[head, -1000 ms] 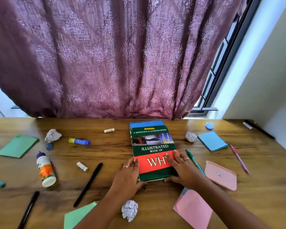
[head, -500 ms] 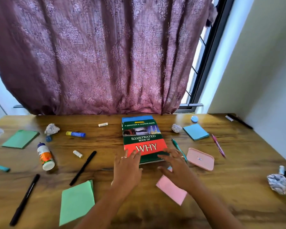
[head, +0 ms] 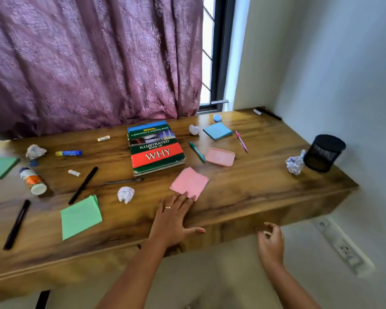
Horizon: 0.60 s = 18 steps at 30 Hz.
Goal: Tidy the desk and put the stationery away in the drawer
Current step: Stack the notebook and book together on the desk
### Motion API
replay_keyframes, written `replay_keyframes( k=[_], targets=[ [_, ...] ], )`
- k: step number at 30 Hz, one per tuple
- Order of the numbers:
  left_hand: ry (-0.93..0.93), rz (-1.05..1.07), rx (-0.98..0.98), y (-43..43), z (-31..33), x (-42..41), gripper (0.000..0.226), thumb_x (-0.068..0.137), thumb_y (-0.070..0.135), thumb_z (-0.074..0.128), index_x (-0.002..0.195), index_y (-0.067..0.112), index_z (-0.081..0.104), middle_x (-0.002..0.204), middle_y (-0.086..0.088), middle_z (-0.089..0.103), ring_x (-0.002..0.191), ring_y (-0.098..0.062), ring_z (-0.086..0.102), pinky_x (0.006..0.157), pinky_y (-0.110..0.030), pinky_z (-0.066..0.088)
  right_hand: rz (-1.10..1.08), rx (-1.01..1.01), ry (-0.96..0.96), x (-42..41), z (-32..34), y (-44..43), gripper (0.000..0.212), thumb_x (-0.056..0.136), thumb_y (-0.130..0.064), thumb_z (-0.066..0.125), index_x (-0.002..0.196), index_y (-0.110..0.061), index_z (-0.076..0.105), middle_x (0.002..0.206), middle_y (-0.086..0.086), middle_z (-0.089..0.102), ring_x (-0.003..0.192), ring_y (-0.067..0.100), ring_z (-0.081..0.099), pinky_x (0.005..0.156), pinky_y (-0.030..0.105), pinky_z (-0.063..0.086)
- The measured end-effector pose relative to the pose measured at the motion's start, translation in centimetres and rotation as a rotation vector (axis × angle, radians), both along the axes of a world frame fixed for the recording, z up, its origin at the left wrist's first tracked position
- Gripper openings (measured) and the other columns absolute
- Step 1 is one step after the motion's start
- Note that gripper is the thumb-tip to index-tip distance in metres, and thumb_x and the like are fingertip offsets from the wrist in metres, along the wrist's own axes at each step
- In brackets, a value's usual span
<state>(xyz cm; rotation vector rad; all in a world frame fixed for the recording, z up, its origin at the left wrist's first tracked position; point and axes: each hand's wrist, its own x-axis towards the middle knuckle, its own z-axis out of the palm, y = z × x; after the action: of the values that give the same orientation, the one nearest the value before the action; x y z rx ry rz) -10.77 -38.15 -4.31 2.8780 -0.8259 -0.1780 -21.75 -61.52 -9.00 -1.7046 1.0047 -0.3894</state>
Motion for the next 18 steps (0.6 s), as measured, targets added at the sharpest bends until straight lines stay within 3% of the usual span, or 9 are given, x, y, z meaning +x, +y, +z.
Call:
replay_keyframes(
  k=[1, 3, 5, 7, 10, 14, 16, 18],
  targets=[
    [-0.003, -0.017, 0.042, 0.0, 0.0, -0.1, 0.106, 0.058, 0.093, 0.015, 0.149, 0.041, 0.001, 0.160, 0.010, -0.001, 0.148, -0.016, 0.001, 0.117, -0.052, -0.001, -0.047, 0.124, 0.011, -0.2, -0.8, 0.0, 0.017, 0.092, -0.009, 0.056, 0.109, -0.008, 0.053, 0.120, 0.022, 0.056, 0.102, 0.034, 0.054, 0.086, 0.039, 0.043],
    [-0.009, -0.023, 0.096, 0.0, -0.2, -0.1, 0.107, 0.057, 0.093, 0.017, 0.149, 0.042, -0.002, 0.160, 0.009, -0.003, 0.148, -0.017, 0.001, 0.117, -0.054, 0.001, -0.093, 0.333, 0.040, 0.1, -2.1, 0.1, 0.018, 0.097, -0.018, 0.050, 0.112, -0.010, 0.051, 0.126, 0.020, 0.055, 0.101, 0.033, 0.051, 0.096, 0.049, 0.045],
    [-0.020, -0.015, 0.099, -0.2, -0.4, 0.0, 0.105, 0.060, 0.092, 0.024, 0.149, 0.041, -0.003, 0.160, 0.009, -0.003, 0.148, -0.018, 0.001, 0.117, -0.054, 0.002, -0.093, 0.531, 0.054, 0.9, -3.0, 0.5, 0.038, 0.100, -0.032, 0.042, 0.133, -0.014, 0.043, 0.137, 0.013, 0.047, 0.115, 0.033, 0.049, 0.100, 0.051, 0.044],
    [-0.038, -0.013, 0.101, -0.3, -0.6, 0.2, 0.102, 0.064, 0.088, 0.028, 0.149, 0.041, -0.004, 0.160, 0.009, -0.004, 0.148, -0.018, 0.001, 0.117, -0.055, 0.002, -0.110, 0.690, 0.043, 2.0, -3.5, 1.2, 0.050, 0.100, -0.046, 0.035, 0.142, -0.020, 0.035, 0.142, 0.008, 0.043, 0.126, 0.030, 0.045, 0.096, 0.048, 0.044],
    [-0.065, -0.015, 0.097, -0.3, -1.2, 0.4, 0.101, 0.065, 0.088, 0.030, 0.148, 0.042, -0.004, 0.160, 0.008, -0.004, 0.148, -0.019, 0.001, 0.116, -0.054, 0.002, -0.131, 0.867, 0.023, 3.3, -4.5, 2.6, 0.061, 0.095, -0.061, 0.026, 0.145, -0.026, 0.032, 0.147, 0.005, 0.041, 0.131, 0.026, 0.043, 0.092, 0.044, 0.042],
    [-0.088, -0.013, 0.089, -0.1, -1.5, 0.6, 0.103, 0.062, 0.090, 0.025, 0.148, 0.043, -0.004, 0.161, 0.007, -0.004, 0.148, -0.020, 0.001, 0.117, -0.053, 0.002, -0.156, 1.055, -0.086, 4.4, -5.2, 4.8, 0.071, 0.089, -0.072, 0.016, 0.146, -0.031, 0.031, 0.152, 0.001, 0.035, 0.140, 0.022, 0.033, 0.107, 0.050, 0.030],
    [-0.085, -0.014, 0.095, -0.1, -1.6, 0.7, 0.104, 0.059, 0.092, 0.020, 0.147, 0.044, -0.007, 0.160, 0.007, -0.006, 0.148, -0.019, -0.001, 0.117, -0.053, 0.002, -0.196, 1.138, -0.166, 4.6, -5.4, 5.5, 0.076, 0.087, -0.075, 0.018, 0.146, -0.030, 0.031, 0.153, 0.001, 0.033, 0.142, 0.021, 0.030, 0.111, 0.052, 0.026],
    [-0.080, -0.010, 0.098, -0.1, -1.6, 0.7, 0.107, 0.057, 0.094, 0.019, 0.147, 0.044, -0.009, 0.160, 0.007, -0.008, 0.148, -0.018, -0.004, 0.118, -0.053, 0.000, -0.250, 1.205, -0.215, 4.6, -5.8, 6.0, 0.079, 0.084, -0.078, 0.023, 0.144, -0.027, 0.035, 0.151, 0.003, 0.035, 0.140, 0.021, 0.032, 0.107, 0.048, 0.032]
  ],
)
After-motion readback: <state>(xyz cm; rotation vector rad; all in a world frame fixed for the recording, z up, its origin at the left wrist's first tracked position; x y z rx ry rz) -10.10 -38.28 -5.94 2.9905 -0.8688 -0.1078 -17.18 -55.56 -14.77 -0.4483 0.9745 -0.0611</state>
